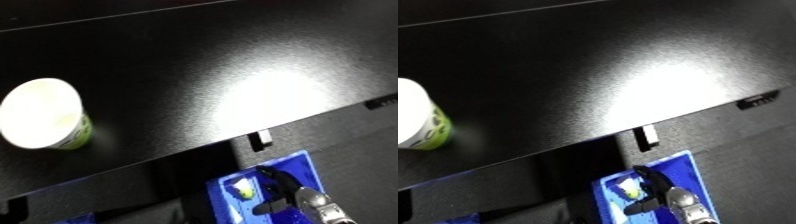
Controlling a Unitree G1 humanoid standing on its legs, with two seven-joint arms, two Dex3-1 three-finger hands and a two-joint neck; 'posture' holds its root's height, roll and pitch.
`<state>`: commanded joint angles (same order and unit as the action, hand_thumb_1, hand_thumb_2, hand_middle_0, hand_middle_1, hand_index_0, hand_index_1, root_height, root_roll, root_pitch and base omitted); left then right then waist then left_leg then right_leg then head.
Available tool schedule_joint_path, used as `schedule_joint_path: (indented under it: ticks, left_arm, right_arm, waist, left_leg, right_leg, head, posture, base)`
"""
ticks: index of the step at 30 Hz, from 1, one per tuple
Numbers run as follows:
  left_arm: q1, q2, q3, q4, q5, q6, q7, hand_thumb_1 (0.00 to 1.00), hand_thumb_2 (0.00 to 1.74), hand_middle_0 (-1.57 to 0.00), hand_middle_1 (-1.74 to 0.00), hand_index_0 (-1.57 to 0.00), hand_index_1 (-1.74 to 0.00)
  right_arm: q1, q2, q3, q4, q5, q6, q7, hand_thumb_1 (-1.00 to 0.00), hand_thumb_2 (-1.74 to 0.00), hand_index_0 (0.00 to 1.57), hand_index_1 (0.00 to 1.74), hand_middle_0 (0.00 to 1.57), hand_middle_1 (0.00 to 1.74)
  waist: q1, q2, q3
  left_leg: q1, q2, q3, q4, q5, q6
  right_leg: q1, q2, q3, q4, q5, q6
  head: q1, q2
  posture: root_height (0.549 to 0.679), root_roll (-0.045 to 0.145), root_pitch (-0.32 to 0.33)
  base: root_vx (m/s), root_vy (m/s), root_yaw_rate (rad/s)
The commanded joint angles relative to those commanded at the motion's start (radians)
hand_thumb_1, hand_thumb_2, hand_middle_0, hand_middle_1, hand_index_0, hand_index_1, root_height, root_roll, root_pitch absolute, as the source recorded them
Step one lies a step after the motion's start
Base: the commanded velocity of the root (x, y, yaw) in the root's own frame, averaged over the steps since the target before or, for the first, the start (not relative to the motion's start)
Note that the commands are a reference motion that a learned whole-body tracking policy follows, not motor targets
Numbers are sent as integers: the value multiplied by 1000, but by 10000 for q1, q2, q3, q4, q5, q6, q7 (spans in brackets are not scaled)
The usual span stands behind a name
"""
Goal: Pick up the object and place it into the box
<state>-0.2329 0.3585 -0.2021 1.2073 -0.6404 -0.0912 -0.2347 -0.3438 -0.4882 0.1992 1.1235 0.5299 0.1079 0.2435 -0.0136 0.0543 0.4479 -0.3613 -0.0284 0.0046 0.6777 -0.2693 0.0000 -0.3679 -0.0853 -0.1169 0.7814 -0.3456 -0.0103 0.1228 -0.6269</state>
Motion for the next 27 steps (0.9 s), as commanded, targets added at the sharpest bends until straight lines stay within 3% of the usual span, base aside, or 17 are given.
schedule_joint_path:
  ticks: [6, 14, 17, 21, 27]
  left_arm:
    - [-93, 79, 54, 50, 61, 85, -78, 0, 0, 0, 0, 0, 0]
    - [-189, 399, 149, -110, 19, 228, -137, 0, 0, 0, 0, 0, 0]
    - [-299, 563, 203, -194, -148, 241, -260, 0, 0, 0, 0, 0, 0]
    - [-445, 691, 266, -441, -415, 175, -260, 0, 0, 0, 0, 0, 0]
    - [-498, 692, 405, -591, -706, -52, -525, 0, 0, 0, 0, 0, 0]
  right_arm:
    - [-81, 259, 47, 588, -172, -21, -308, 0, 0, 0, 0, 0, 0]
    - [7, 550, 200, 638, 57, -192, -568, 0, 0, 0, 0, 0, 0]
    - [41, 632, 275, 646, 201, -263, -656, 0, 0, 0, 0, 0, 0]
    - [54, 726, 363, 658, 350, -295, -714, 0, 0, 0, 0, 0, 0]
    - [167, 853, 332, 870, 397, -403, -693, 0, 0, 0, 0, 0, 0]
  waist:
    - [209, 29, 61]
    - [439, -13, 197]
    - [515, -69, 238]
    - [602, -180, 300]
    - [723, -260, 378]
  left_leg:
    - [-19, -71, -73, -75, 143, -2]
    - [-44, -23, -185, -299, 417, -50]
    - [-74, -1, -231, -297, 432, -26]
    - [-147, 15, -303, -225, 399, -16]
    - [-83, 33, -400, -153, 326, 20]
  right_leg:
    - [-14, -162, -144, 117, 47, 102]
    - [-38, -333, -386, 245, 59, 220]
    - [-68, -375, -465, 261, 77, 263]
    - [-36, -386, -540, 213, 100, 306]
    - [119, -468, -634, 210, 77, 329]
  head:
    - [-1600, 66]
    - [-3167, 91]
    - [-3598, -305]
    - [-4084, -1435]
    - [-4400, -1803]
  posture:
    - [637, 59, -48]
    - [635, 53, -51]
    - [635, 50, -48]
    - [636, 47, -46]
    - [636, 44, -59]
  base:
    - [18, -22, 172]
    - [3, -21, 159]
    - [-16, -23, 99]
    - [-24, -18, 53]
    - [21, -7, 49]
